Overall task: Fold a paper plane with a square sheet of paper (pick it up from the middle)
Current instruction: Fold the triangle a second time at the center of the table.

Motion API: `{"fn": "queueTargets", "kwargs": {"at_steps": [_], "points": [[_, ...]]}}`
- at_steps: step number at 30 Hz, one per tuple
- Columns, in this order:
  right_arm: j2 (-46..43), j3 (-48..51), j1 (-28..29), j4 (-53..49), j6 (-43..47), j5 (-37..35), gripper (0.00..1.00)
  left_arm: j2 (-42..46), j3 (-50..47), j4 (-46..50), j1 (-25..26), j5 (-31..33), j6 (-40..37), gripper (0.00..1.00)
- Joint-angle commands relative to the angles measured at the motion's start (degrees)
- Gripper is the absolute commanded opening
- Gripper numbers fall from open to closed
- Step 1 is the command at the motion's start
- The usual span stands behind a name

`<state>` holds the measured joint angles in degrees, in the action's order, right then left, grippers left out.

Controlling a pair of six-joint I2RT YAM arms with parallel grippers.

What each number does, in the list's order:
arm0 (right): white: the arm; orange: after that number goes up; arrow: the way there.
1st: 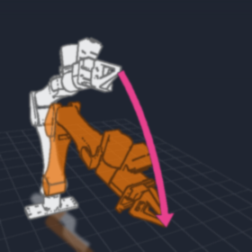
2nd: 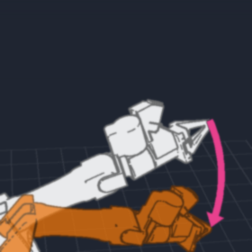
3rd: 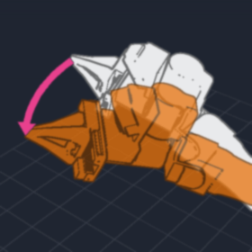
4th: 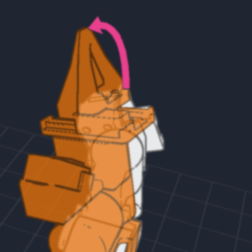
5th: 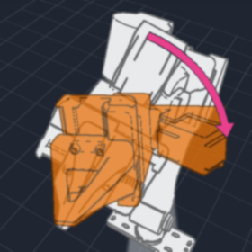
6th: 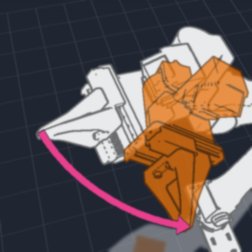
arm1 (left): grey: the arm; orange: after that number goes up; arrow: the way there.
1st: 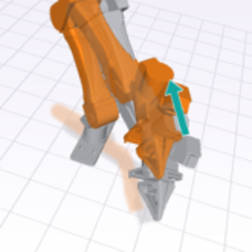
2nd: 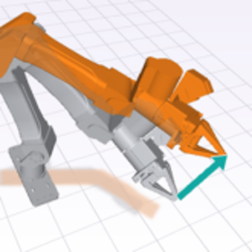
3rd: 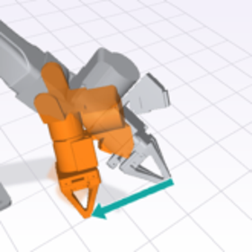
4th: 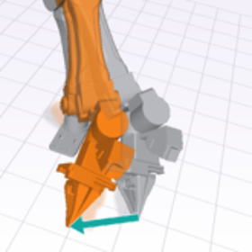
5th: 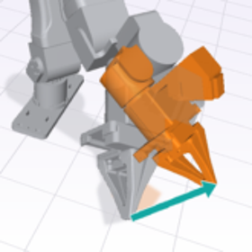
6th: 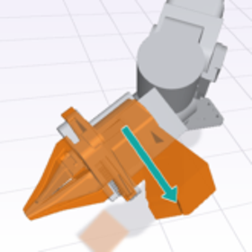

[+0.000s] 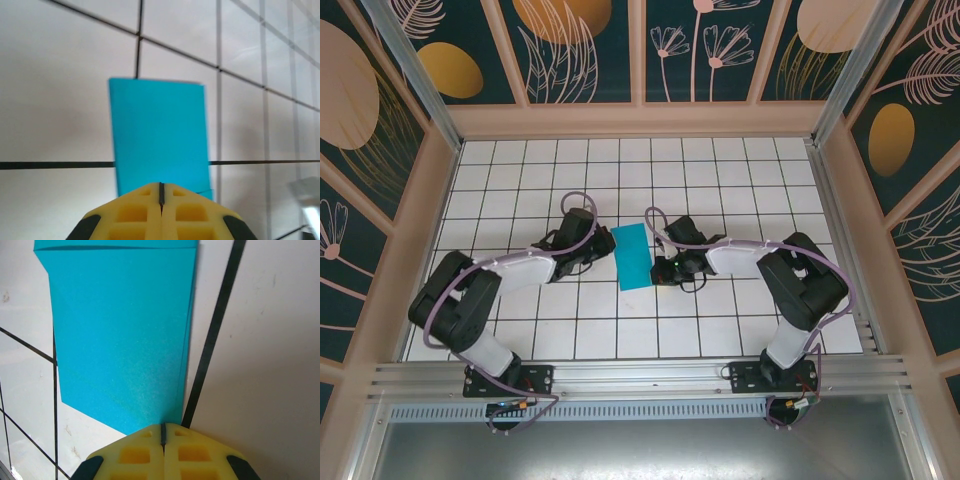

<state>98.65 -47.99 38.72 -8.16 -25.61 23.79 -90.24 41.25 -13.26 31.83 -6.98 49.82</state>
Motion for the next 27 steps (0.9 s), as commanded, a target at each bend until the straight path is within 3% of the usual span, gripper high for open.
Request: {"fn": "queueTargets", "kwargs": {"at_steps": [1, 8, 13, 21, 27], "points": [[-1.19, -0.40, -0.42, -3.96, -2.75, -1.11, 0.00, 2.54, -1.74, -0.65, 1.14, 0.39, 2.24, 0.02], [-10.33, -0.61, -4.70, 4.53, -8.38, 2.04, 0.30, 5.00, -6.66, -7.69, 2.95, -1.68, 10.03, 0.35], [-10.33, 0.79, -7.08, 8.62, -7.63, 2.25, 0.50, 7.93, -8.76, -10.16, 3.56, -1.53, 13.83, 0.54], [-1.62, -2.17, -8.91, 11.34, -1.32, 7.46, 0.53, 6.89, -10.67, -15.13, 4.80, -3.03, 18.01, 0.79], [2.41, -2.55, -9.20, 13.69, 0.70, 10.98, 0.46, 6.47, -12.09, -17.03, 4.91, -2.70, 19.11, 0.98]]}}
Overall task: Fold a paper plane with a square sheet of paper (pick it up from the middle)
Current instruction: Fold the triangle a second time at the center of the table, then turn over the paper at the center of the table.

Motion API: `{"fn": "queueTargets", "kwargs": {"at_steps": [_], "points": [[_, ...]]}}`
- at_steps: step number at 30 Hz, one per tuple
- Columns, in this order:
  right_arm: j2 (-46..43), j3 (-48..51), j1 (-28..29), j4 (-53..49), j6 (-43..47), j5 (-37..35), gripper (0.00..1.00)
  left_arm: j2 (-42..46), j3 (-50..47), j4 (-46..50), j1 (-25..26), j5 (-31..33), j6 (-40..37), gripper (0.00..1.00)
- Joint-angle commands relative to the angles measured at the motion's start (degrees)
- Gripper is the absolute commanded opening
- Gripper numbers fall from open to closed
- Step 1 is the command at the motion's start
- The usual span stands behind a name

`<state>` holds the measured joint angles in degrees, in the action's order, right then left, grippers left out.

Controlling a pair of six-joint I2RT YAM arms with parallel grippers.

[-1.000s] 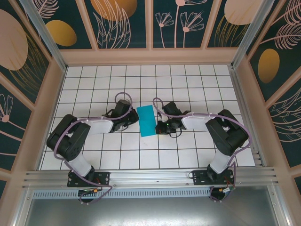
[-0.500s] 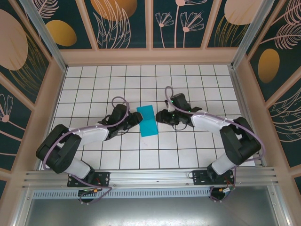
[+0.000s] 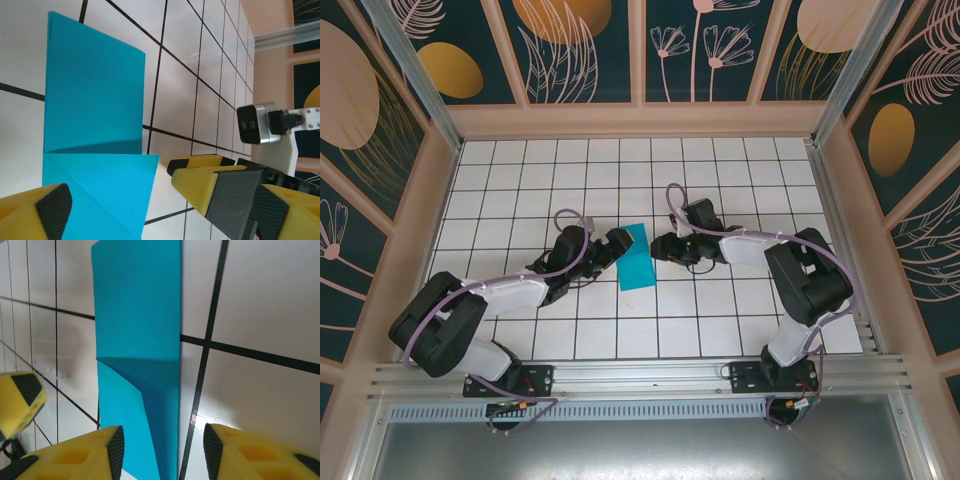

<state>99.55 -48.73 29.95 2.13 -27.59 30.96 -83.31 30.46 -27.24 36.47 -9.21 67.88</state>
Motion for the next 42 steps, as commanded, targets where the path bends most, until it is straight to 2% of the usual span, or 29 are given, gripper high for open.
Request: {"fn": "queueTargets", "kwargs": {"at_steps": [1, 14, 22, 30, 39, 42], "points": [[2.01, -1.71, -0.43, 4.00, 2.87, 4.95, 0.44, -0.40, -1.64, -3.37, 0.29, -0.36, 1.20, 0.99], [6.99, -4.43, -0.53, 5.55, 3.52, 8.60, 0.27, -2.22, -1.46, -5.14, 0.28, -2.69, 2.34, 0.99], [7.45, -4.38, -1.20, 7.70, 2.38, 10.10, 0.08, -4.90, -0.61, -8.04, 0.28, -6.46, 3.49, 0.95], [6.30, -2.42, -2.81, 10.74, -0.13, 10.83, 0.05, -7.26, -0.20, -10.18, 0.33, -8.25, 4.93, 0.84], [5.82, -1.54, -3.64, 10.55, -0.35, 10.37, 0.05, -11.49, 3.17, -11.19, 0.32, -9.42, 3.34, 0.57], [5.90, -1.58, -3.64, 10.39, -0.31, 10.39, 0.05, -12.72, 4.20, -9.97, 0.27, -8.92, 2.22, 0.53]]}}
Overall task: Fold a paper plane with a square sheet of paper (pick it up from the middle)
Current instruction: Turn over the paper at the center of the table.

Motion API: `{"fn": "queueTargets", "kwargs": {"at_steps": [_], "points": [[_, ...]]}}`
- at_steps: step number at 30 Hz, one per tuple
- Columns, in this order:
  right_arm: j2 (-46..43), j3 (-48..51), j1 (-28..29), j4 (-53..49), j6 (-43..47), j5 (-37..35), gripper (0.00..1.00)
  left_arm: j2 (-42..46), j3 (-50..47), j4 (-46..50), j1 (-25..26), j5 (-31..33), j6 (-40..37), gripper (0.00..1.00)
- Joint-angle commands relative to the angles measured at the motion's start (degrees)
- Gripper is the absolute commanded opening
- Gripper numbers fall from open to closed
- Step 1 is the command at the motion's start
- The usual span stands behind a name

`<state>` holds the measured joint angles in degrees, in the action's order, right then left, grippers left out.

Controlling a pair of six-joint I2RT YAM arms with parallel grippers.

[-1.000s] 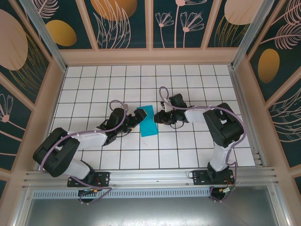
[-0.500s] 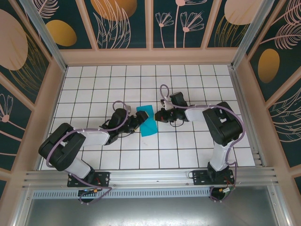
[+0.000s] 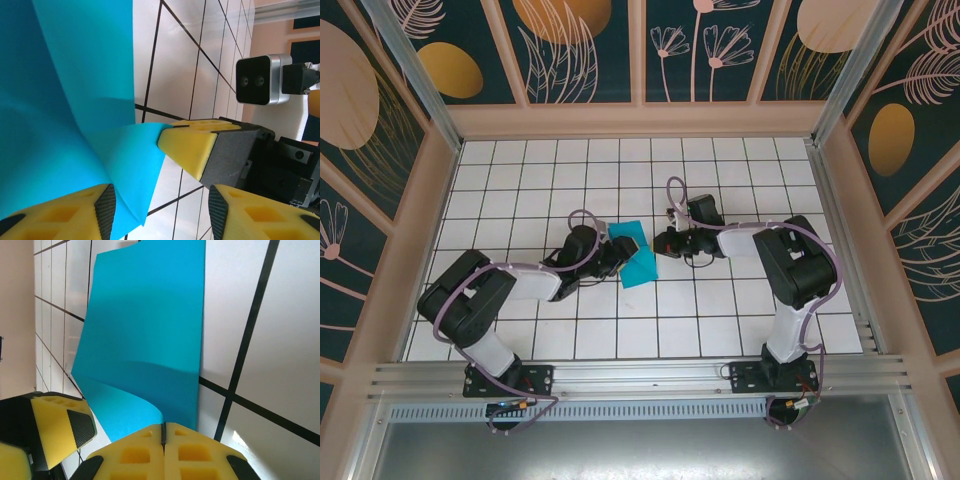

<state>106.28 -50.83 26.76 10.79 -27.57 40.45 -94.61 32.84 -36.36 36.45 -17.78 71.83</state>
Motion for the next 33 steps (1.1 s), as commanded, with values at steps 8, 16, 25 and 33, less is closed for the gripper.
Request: {"fn": "queueTargets", "kwargs": {"at_steps": [8, 16, 25, 33], "points": [[-0.76, 0.30, -0.59, 1.01, -0.37, 0.67, 0.05, -3.22, 2.05, 0.06, 0.36, 0.32, -2.93, 0.51], [-0.93, 0.27, -0.74, 0.33, -0.62, -1.12, 0.04, -1.62, 0.52, 2.25, 0.32, 1.77, -2.85, 0.54], [-0.57, 0.53, -0.83, 0.86, -1.08, -0.89, 0.04, -2.57, 1.83, 1.13, 0.31, 1.53, -3.33, 0.49], [-4.63, 0.52, -0.75, -0.58, -2.56, -0.59, 0.15, -6.87, 3.32, -3.83, 0.36, 0.25, -4.99, 0.35]]}}
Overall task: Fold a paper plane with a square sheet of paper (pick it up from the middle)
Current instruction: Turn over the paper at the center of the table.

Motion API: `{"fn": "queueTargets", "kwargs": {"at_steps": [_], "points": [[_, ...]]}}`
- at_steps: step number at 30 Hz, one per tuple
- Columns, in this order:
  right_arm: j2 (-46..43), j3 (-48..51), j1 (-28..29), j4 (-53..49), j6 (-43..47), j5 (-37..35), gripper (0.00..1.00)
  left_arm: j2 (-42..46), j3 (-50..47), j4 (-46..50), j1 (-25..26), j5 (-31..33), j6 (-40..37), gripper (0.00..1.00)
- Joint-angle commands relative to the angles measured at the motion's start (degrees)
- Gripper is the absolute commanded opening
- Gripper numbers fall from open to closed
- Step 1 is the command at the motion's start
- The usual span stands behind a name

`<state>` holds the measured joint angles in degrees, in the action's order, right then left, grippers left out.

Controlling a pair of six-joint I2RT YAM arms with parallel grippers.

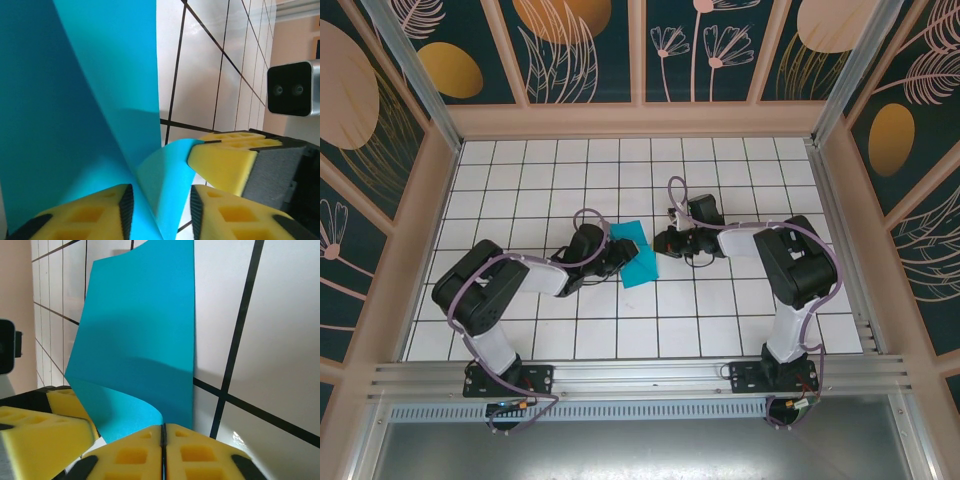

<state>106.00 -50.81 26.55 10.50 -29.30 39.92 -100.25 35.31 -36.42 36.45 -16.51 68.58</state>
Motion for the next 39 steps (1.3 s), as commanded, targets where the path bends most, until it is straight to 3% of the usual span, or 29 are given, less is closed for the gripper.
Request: {"fn": "queueTargets", "kwargs": {"at_steps": [1, 6, 12, 16, 20, 26, 30, 35, 39], "points": [[-5.55, 0.51, -0.61, -1.08, -1.01, -0.71, 0.18, -1.51, 1.06, -3.91, 0.38, -1.14, -2.18, 0.34], [-14.51, 1.55, -1.48, -5.95, -3.50, -6.70, 0.46, -2.50, 1.60, -4.18, 0.32, -0.78, -5.56, 0.19], [-25.14, 3.86, -2.02, -12.07, -5.02, -17.02, 0.68, -1.55, 2.45, -1.04, 0.35, 0.16, -11.61, 0.05], [-30.22, 5.15, -2.16, -14.78, -5.15, -23.07, 0.79, 1.70, 4.68, 9.11, 0.34, 4.21, -15.58, 0.02], [-34.13, 6.13, -2.15, -16.03, -5.06, -26.71, 0.97, 8.40, 9.54, 26.10, 0.40, 9.71, -20.22, 0.02], [-39.44, 7.13, -2.88, -18.68, -3.95, -30.72, 0.99, 11.82, 24.59, 55.83, 1.21, 22.79, -27.57, 0.03], [-41.25, 7.36, -4.64, -20.52, -1.93, -32.10, 0.99, 10.09, 35.07, 70.81, 2.79, 37.10, -29.75, 0.02], [-41.32, 8.96, -8.21, -19.78, -1.64, -30.93, 0.99, 5.86, 41.96, 83.58, 4.50, 53.75, -25.16, 0.03], [-41.00, 9.50, -10.76, -20.06, -1.90, -28.50, 0.99, -0.27, 44.60, 91.76, 5.77, 62.60, -19.01, 0.03]]}}
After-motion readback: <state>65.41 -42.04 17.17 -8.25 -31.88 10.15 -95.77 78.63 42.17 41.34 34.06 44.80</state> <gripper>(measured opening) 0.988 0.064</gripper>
